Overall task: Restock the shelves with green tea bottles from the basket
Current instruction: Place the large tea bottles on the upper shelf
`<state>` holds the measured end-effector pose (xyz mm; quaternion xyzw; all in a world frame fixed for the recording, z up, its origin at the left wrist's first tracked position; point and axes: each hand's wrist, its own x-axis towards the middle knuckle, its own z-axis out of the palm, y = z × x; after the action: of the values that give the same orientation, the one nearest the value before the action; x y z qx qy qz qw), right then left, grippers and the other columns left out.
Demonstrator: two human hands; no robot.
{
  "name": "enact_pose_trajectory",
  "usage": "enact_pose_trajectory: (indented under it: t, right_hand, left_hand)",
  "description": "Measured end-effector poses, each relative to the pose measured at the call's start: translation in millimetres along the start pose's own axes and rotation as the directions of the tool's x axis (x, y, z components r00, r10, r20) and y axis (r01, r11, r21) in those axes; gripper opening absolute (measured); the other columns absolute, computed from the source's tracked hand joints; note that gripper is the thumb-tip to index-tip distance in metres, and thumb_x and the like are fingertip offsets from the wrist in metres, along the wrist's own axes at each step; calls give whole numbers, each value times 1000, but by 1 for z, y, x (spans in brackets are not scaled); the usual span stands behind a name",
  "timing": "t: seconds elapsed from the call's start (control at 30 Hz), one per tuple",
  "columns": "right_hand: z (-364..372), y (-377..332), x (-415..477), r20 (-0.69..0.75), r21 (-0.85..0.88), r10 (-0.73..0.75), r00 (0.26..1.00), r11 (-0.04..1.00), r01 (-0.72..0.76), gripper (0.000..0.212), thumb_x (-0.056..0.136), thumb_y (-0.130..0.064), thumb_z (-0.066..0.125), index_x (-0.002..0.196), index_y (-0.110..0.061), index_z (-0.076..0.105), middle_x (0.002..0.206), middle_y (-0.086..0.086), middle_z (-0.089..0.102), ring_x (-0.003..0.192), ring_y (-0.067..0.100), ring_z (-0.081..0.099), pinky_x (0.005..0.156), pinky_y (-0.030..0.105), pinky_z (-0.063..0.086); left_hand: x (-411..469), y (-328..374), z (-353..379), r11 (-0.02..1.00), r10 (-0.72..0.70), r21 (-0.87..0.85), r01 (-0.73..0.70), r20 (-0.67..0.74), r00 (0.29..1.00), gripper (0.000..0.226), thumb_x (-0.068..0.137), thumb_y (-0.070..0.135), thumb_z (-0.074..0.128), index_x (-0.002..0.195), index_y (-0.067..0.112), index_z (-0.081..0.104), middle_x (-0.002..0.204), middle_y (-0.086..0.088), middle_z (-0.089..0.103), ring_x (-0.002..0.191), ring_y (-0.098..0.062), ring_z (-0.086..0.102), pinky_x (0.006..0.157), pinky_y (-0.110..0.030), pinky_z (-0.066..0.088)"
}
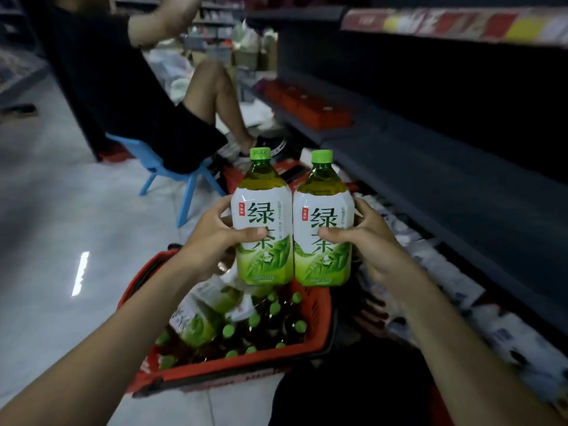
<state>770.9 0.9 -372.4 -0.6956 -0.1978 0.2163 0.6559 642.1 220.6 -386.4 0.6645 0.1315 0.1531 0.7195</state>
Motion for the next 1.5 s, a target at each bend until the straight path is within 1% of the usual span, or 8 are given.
enact_pose_trajectory:
  t: [0.13,0.47,0.7,0.87,0.97,1.07,1.3,1.5]
  right_hand:
    - [-28,-56,-29,-97,9,-109,989,994,110,78,46,-15,90,118,-20,60,107,1,75,98,21,72,87,44,57]
    - [-105,-178,-113,-319,-78,-361,876,932,355,76,59,5,86,126,-17,58,108,7,74,96,21,73,80,38,59]
    - [-176,-247,-172,-509,-220,-494,705,867,448,68,67,4,83,127,-15,57,107,3,75,95,19,73,79,38,61]
    - [-236,-288,-208,-625,-295,-556,547,818,494,57,70,3,80,122,-11,61,104,7,75,91,25,74,77,43,61]
    - [-270,-299,-216,-679,-307,-549,488,815,491,52,71,3,79,120,-10,63,102,8,76,89,26,74,75,42,61]
    - [-302,-304,-219,-735,-298,-520,435,824,482,51,72,3,78,119,-9,63,101,10,76,89,27,74,75,42,60]
    - [-359,-290,-213,-802,-280,-462,378,851,445,48,75,-2,78,119,-11,63,103,10,75,92,28,73,85,50,57]
    - [-365,-279,-212,-792,-433,-520,320,848,306,39,83,-20,76,118,-32,62,105,-6,75,96,16,71,90,45,56]
  left_hand:
    - [5,55,36,989,146,-42,-143,77,986,99,24,31,98,116,20,62,105,-8,74,94,-26,72,67,-34,59]
    - [17,165,142,933,358,-158,-324,311,880,107,18,36,99,117,15,63,105,-14,74,93,-32,72,71,-41,60]
    - [33,242,256,883,465,-326,-337,522,715,87,14,34,98,95,18,73,95,-12,76,82,-27,74,61,-34,59]
    - [42,285,357,877,479,-364,-312,612,630,60,51,9,83,109,11,67,101,-11,75,90,-31,72,68,-43,59]
    - [47,297,409,885,464,-364,-289,647,606,54,58,7,78,111,10,66,101,-12,75,91,-34,72,79,-51,58]
    - [52,303,452,901,432,-351,-255,677,596,50,63,2,80,110,12,67,100,-11,76,88,-30,73,77,-44,59]
    - [67,291,514,926,377,-312,-213,729,571,40,76,7,74,114,17,67,102,-8,76,93,-28,73,86,-47,56]
    - [75,278,533,901,431,-373,-223,704,565,46,78,14,72,122,25,62,105,-6,75,96,-24,72,79,-42,58]
